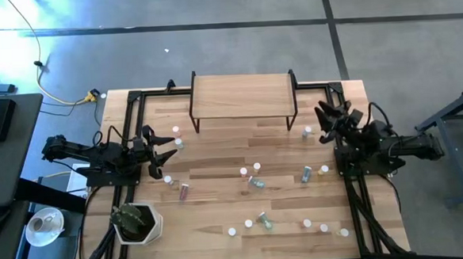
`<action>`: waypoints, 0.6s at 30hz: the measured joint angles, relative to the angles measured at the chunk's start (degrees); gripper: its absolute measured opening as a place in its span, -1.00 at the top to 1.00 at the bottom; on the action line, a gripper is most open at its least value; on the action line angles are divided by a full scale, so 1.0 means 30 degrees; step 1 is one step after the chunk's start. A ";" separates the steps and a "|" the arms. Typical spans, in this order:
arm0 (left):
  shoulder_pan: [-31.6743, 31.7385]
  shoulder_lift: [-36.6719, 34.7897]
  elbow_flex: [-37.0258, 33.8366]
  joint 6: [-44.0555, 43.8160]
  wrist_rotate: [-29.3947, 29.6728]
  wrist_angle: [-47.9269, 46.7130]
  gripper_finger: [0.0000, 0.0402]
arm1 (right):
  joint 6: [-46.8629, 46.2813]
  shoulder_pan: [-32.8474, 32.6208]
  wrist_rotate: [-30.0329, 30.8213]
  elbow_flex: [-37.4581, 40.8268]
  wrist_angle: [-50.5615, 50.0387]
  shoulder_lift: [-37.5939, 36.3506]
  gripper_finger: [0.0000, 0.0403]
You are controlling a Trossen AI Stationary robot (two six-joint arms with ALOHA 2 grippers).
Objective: Pick and place medicine bottles onto shelf by color
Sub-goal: Put the blue pill bottle on the shelf
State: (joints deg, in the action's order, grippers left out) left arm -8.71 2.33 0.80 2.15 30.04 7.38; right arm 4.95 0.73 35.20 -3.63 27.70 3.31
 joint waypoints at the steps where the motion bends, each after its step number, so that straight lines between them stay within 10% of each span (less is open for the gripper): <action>1: 0.0000 0.0000 0.0000 0.0000 0.0003 -0.0002 0.01 | -0.0026 0.0000 0.0121 -0.0279 -0.0249 0.0011 0.30; 18: 0.0000 0.0000 0.0000 -0.1527 -0.0304 0.0004 0.01 | -0.6691 0.0005 0.4265 -0.8224 -1.6085 0.2431 0.30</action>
State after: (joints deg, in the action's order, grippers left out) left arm -8.71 2.33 0.80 -2.43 29.13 7.39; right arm -15.12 0.75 47.99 -28.30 -20.55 10.61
